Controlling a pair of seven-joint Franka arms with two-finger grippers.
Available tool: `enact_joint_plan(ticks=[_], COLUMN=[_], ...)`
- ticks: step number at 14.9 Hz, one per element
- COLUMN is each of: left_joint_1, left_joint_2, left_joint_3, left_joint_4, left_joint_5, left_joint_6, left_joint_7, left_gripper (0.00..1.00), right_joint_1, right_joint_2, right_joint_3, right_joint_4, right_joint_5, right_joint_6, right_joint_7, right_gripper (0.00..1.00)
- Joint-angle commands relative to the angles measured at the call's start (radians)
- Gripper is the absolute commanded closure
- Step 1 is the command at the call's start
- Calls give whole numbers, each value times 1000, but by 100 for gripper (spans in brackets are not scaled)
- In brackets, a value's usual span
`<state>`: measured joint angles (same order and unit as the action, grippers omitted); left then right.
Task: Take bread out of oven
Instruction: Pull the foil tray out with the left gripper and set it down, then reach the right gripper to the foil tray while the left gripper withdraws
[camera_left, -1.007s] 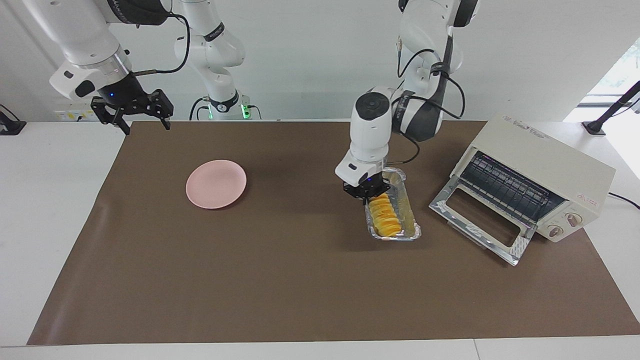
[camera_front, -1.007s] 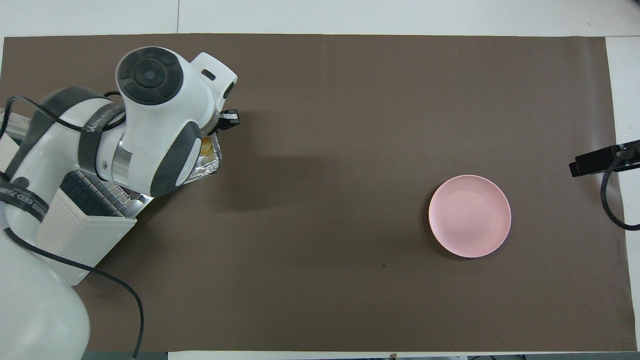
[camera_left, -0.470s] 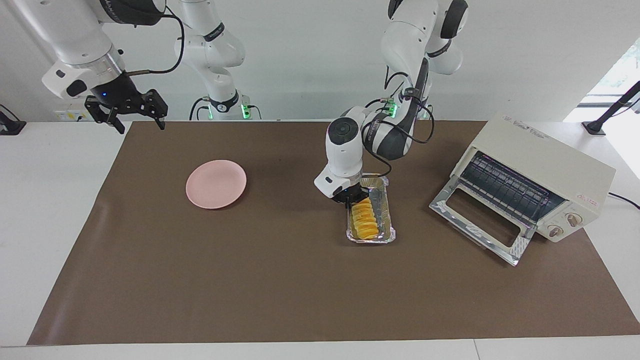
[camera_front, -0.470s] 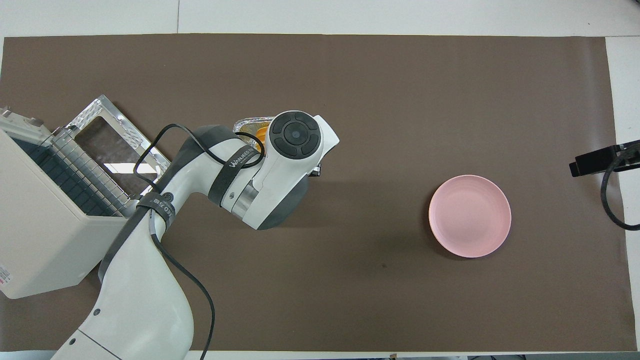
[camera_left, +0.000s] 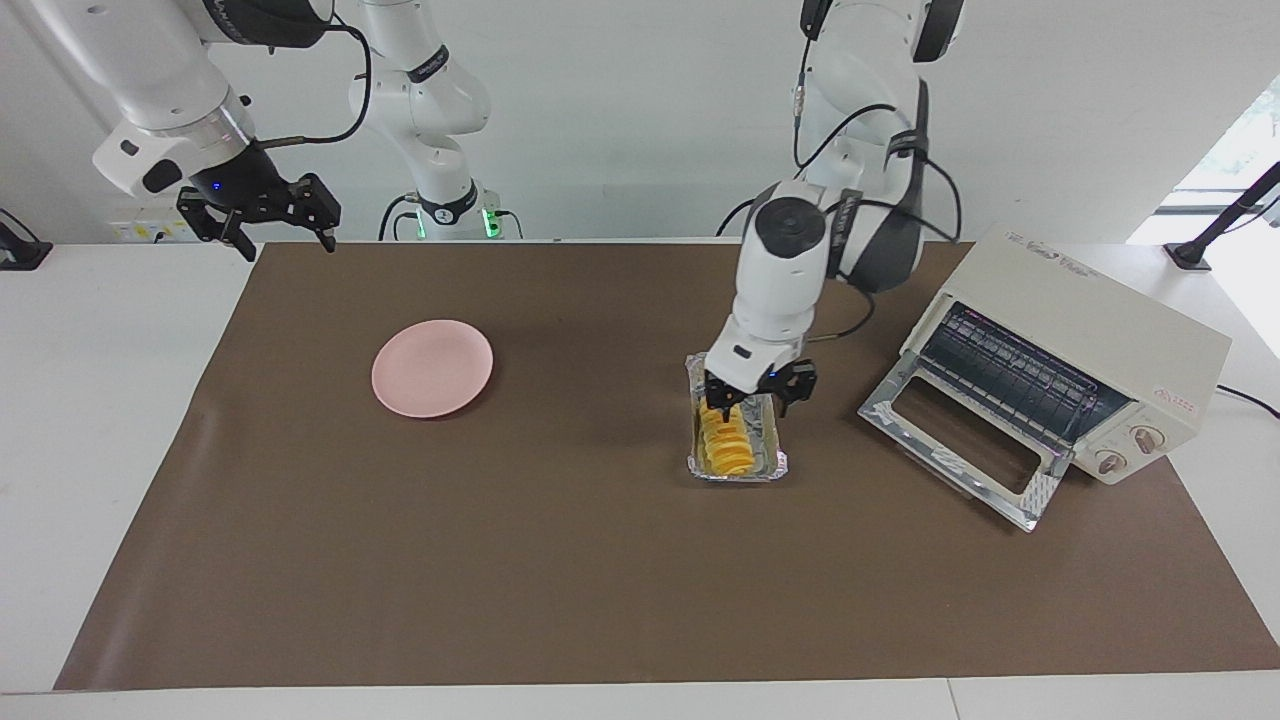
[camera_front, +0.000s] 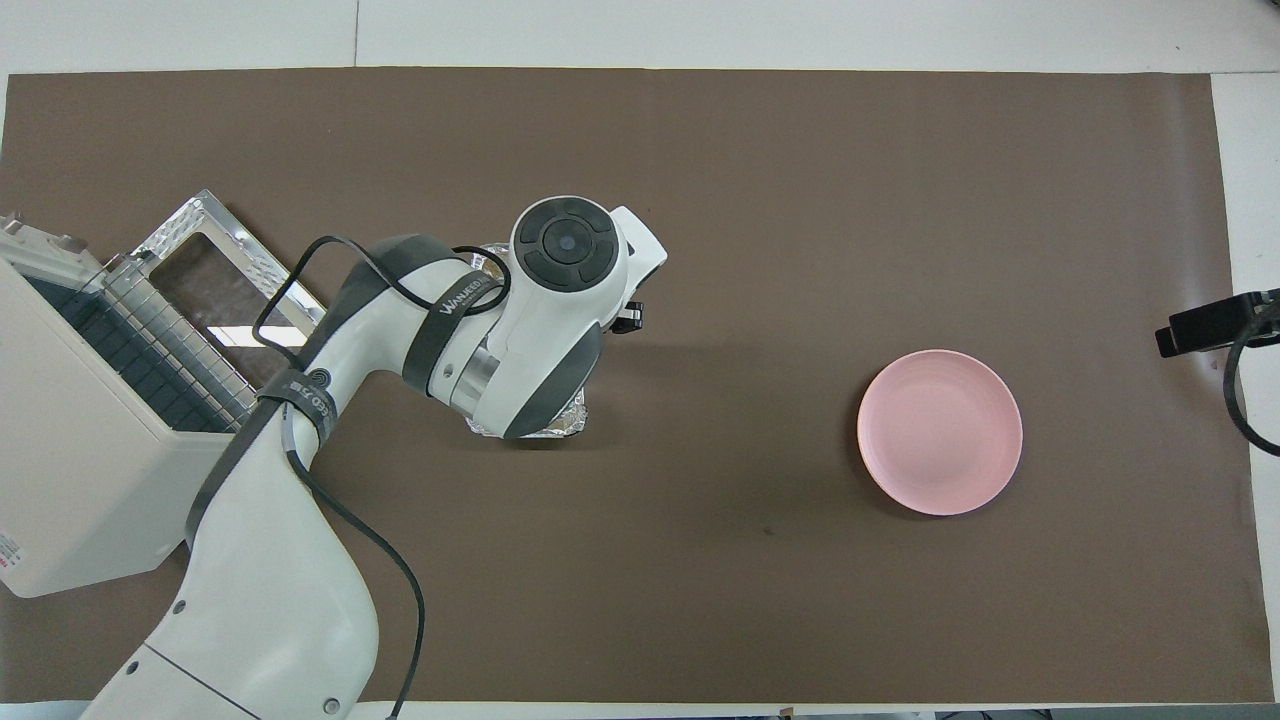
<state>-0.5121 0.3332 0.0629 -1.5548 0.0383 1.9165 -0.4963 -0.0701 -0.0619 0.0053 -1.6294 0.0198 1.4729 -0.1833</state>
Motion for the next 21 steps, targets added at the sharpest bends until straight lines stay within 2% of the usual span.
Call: enact_joint_plan(ticks=[1,2,4,6,9,14,16,17,21], left_joint_1=[117,168,205,280,358,487,486,485,484], left_joint_2=[-135,-163,-239,-316,-381,-376,-346,-320,-332], left_joint_3=[-6,-12,-5,-6,-9,-95,-106,-107,-107], left_joint_4=[-30,-33,-37,-38,-39,-39,-24,-7,-10], left_joint_5=[-28,-32,-49,-49,-49,-55,-48,-54,-72], left_joint_6=[-126,-175,-314,-443,-523,-501,-523,-531,-542], left_joint_7=[16,21,95,205,284,305,303,303,311], left_gripper=[0,0,0,0,0,0,0,0,0], right_joint_1=[41,73,142,217,341,476,580,604,644], right_joint_2=[-39,-38,-30,37,144,282,458,511,611], right_joint_3=[28,28,28,28,28,28,25,22,19], right_joint_4=[-81,-101,-156,-150,-136,-98,72,124,189], right_joint_5=[25,25,25,26,26,31,14,12,3], right_joint_6=[82,105,200,239,335,484,477,478,509], right_joint_7=[34,85,201,345,598,878,1063,1102,1160], right_gripper=[0,0,0,0,0,0,0,0,0])
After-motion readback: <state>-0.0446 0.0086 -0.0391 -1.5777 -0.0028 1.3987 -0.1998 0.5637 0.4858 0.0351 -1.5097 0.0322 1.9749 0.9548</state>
